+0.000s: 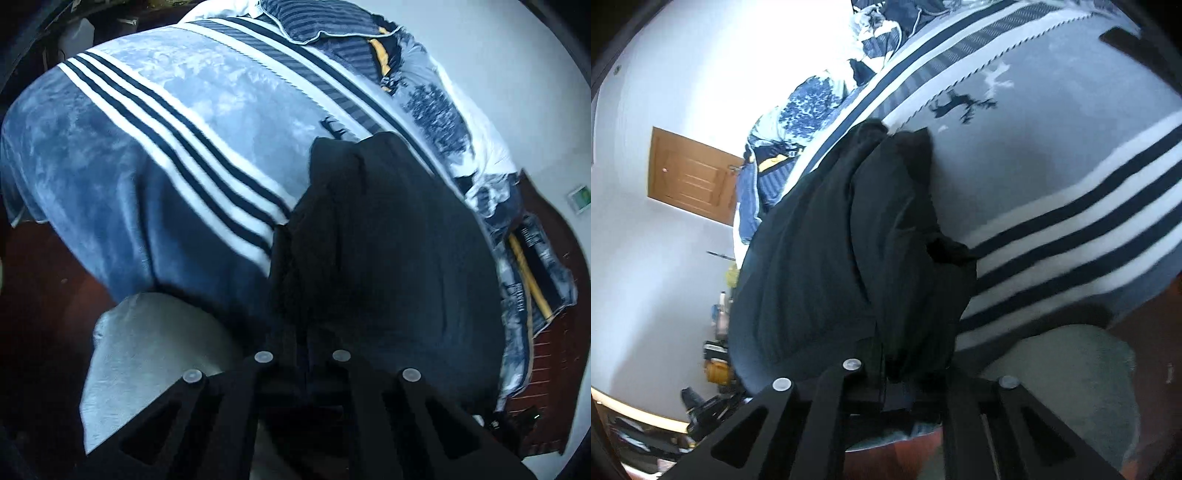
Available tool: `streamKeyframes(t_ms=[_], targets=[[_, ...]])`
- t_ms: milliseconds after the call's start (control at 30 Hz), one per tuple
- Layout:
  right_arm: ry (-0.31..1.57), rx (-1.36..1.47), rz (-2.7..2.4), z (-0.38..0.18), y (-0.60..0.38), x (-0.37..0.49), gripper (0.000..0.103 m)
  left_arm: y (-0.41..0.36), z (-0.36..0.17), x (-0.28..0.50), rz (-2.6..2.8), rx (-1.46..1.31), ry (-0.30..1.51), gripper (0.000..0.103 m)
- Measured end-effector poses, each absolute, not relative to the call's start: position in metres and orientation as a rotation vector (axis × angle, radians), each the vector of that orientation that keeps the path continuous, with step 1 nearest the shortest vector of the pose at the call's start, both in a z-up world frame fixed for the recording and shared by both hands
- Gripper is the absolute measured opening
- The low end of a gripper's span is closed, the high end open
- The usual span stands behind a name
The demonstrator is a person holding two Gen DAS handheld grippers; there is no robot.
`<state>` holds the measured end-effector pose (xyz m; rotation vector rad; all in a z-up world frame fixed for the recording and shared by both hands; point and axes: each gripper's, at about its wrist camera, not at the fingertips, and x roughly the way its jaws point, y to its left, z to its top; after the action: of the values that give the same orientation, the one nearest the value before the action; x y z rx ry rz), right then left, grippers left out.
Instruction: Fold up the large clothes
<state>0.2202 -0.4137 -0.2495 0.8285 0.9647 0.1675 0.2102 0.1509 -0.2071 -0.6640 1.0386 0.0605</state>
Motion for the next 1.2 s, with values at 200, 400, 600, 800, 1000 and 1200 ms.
streamKeyframes(t_ms=[200, 400, 600, 800, 1000, 1200], targets=[[0.950, 0.766, 0.055, -0.219, -0.431, 0.211, 0.048, 0.157, -0.161, 0.202, 0.119, -0.583, 0.890, 0.066], [0.866, 0.559, 0.034, -0.163, -0.435, 0.224, 0.078, 0.131, -0.135, 0.233, 0.079, -0.376, 0.849, 0.067], [0.800, 0.540, 0.162, -0.141, -0.421, 0.291, 0.078, 0.108, -0.139, 0.313, 0.151, -0.141, 0.860, 0.067], [0.923, 0.614, 0.189, -0.172, -0.417, 0.394, 0.078, 0.100, -0.161, 0.398, 0.054, -0.183, 0.977, 0.067], [1.092, 0.755, 0.171, -0.231, -0.428, 0.478, 0.078, 0.096, -0.186, 0.461, -0.001, -0.233, 1.084, 0.066], [1.095, 0.726, 0.162, -0.241, -0.417, 0.490, 0.005, 0.094, -0.181, 0.462, -0.067, -0.301, 1.021, 0.001]])
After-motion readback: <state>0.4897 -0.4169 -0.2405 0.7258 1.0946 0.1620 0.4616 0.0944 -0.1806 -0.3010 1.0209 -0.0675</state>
